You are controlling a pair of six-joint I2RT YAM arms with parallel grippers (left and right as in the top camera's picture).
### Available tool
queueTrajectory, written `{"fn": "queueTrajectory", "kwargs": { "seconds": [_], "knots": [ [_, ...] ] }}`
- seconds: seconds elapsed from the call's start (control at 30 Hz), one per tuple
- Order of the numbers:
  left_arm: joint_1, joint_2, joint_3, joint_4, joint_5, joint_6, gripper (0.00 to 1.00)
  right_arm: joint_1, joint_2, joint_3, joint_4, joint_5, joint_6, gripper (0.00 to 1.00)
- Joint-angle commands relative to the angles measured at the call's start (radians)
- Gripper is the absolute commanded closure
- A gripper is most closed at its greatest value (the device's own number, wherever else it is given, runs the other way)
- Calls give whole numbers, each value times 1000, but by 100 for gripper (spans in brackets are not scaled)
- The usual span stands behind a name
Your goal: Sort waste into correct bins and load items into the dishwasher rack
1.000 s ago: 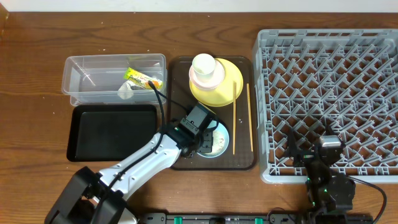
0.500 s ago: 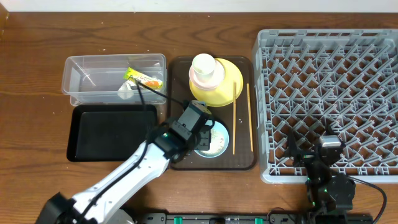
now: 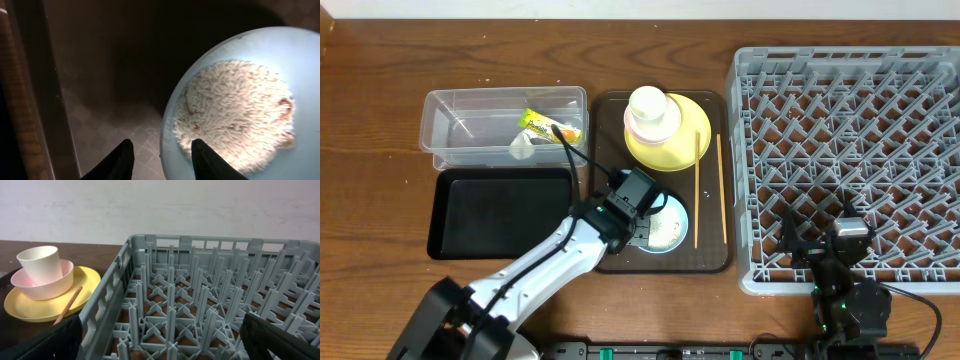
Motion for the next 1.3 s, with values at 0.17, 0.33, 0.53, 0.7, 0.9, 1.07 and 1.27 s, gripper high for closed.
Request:
{"fn": "queueTrajectory", "kwargs": {
  "seconds": [0.17, 0.33, 0.53, 0.7, 0.9, 1.07, 1.27],
  "knots": [
    [1, 8, -3, 8, -41, 14, 69, 0, -5, -1, -4, 6, 14, 1],
    [0, 8, -3, 8, -46, 13, 74, 0, -5, -1, -4, 6, 14, 1],
    [0, 8, -3, 7, -46, 13, 80, 0, -5, -1, -4, 6, 13, 1],
    [0, 8, -6, 7, -38, 8, 81, 0, -5, -1, -4, 6, 13, 1],
    [0, 8, -6, 8, -39, 5, 89, 0, -5, -1, -4, 6, 14, 1],
    [1, 8, -6, 13, -40, 6, 94, 0, -5, -1, -4, 6, 13, 1],
    [1, 8, -6, 18, -127, 6, 94, 0, -5, -1, -4, 6, 14, 1]
  ]
}}
